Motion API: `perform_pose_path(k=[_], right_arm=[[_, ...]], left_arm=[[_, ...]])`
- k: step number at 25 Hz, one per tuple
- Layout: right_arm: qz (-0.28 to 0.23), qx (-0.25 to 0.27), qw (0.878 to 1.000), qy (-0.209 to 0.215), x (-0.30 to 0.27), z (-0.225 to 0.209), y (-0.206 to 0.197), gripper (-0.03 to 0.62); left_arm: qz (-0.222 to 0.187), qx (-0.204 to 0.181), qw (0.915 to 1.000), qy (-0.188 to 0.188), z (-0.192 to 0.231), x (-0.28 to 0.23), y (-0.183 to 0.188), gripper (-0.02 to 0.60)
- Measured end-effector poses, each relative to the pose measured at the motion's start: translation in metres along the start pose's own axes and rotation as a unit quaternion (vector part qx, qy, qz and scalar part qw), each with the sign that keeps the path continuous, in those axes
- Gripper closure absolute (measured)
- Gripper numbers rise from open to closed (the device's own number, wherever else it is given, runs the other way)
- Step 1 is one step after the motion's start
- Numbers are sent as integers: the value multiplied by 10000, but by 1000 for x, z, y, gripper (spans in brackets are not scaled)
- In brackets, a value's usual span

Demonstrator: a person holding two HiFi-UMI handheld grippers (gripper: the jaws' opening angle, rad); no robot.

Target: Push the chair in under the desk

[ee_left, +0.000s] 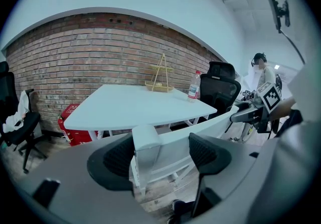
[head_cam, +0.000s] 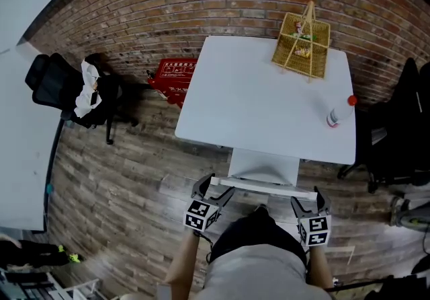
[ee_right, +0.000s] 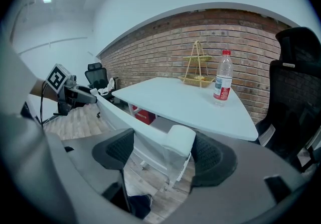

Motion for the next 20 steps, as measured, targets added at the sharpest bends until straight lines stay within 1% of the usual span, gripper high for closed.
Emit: perform_pose_path(k=[7,11,16,20], right_arm=[[118,48,9999,20,-2,-3,-2,240],[74,51,10000,16,-2,-2,1,240],[117,65,9999,41,-4,-2,1,240],[7,15,10000,17,-8,-3,7,240]], left_arm=[[-14,-42,10000,61,4,-4,-1,235],[20,-1,10000,48,3,-3,-1,235],[-70,-1,9999,76,4,-4,-1,235],[-101,-31,9999,73,8,-7,3,235]])
Point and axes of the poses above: the fingertips, and each gripper's own axes: x backward along the fingers, z to its left, y out of its top, the point moved 5 cm from there along x, backward along the fingers, and after that the axes turned 9 degrees about z, right-handed, at the moved point
